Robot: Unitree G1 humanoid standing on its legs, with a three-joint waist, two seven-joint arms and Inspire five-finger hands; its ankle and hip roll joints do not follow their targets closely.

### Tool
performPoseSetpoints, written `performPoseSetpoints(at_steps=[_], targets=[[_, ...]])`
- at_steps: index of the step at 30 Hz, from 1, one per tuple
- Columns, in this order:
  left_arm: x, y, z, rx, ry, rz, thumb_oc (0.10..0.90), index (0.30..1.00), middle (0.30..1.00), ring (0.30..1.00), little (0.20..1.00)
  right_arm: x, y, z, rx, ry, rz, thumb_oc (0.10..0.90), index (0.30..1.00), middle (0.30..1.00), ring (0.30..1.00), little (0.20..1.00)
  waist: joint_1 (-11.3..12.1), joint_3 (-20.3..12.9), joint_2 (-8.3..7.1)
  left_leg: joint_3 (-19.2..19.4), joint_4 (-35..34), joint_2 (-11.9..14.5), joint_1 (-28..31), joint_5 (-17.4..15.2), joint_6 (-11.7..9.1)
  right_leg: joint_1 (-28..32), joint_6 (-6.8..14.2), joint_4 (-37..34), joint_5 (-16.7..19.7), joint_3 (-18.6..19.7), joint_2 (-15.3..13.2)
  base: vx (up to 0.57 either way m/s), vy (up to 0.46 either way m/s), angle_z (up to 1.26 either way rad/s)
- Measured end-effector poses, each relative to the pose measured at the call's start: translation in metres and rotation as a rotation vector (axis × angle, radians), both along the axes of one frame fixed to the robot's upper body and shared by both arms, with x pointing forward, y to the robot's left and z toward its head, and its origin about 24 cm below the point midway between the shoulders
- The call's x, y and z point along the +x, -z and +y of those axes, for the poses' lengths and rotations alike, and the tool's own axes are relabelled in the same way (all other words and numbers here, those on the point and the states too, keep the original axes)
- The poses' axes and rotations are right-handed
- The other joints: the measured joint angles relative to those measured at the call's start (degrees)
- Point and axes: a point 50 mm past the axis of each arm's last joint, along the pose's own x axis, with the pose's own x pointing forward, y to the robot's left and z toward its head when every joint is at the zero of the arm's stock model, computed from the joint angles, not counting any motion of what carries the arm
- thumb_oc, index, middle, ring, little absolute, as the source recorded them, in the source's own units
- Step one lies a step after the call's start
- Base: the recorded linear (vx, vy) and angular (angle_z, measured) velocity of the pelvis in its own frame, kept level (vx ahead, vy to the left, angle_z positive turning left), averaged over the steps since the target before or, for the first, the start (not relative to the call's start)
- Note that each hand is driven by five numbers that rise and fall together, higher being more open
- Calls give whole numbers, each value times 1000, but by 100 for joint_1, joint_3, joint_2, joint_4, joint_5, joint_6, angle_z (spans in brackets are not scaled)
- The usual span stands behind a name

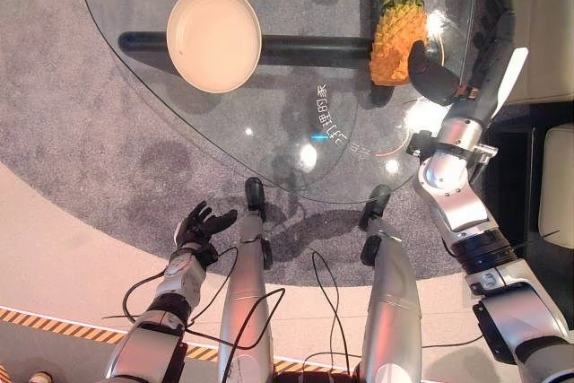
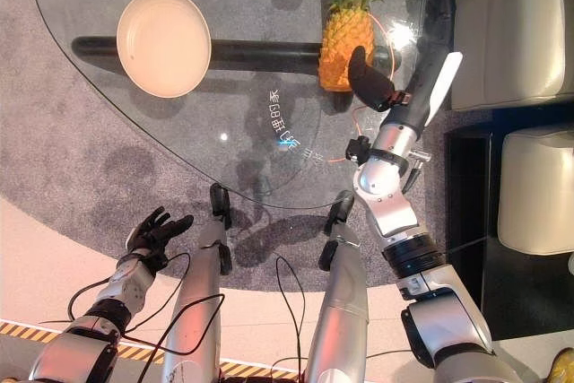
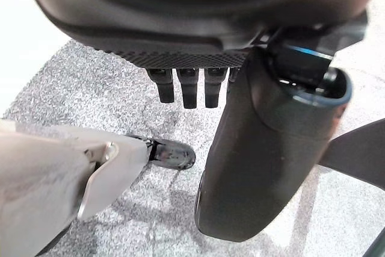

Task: Pick up the fruit to the plate

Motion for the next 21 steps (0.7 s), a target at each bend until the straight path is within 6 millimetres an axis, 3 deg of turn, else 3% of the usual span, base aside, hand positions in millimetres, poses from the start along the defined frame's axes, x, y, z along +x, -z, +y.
performPoseSetpoints(at_steps=[8,21], targets=[[0,0,-1,0,2,1,800,900,900,900,900,-1,-3,8,-36,-35,12,800,900,900,900,900,17,1,3,30,-24,-28,34,10,3,3,9,9,-5,7,-29,0,0,0],[0,1,-1,-1,5,2,800,900,900,900,900,7,14,10,22,-54,161,800,900,900,900,900,61,0,18,76,-107,-75,166,31,22,42,21,94,-35,25,-94,0,0,0]])
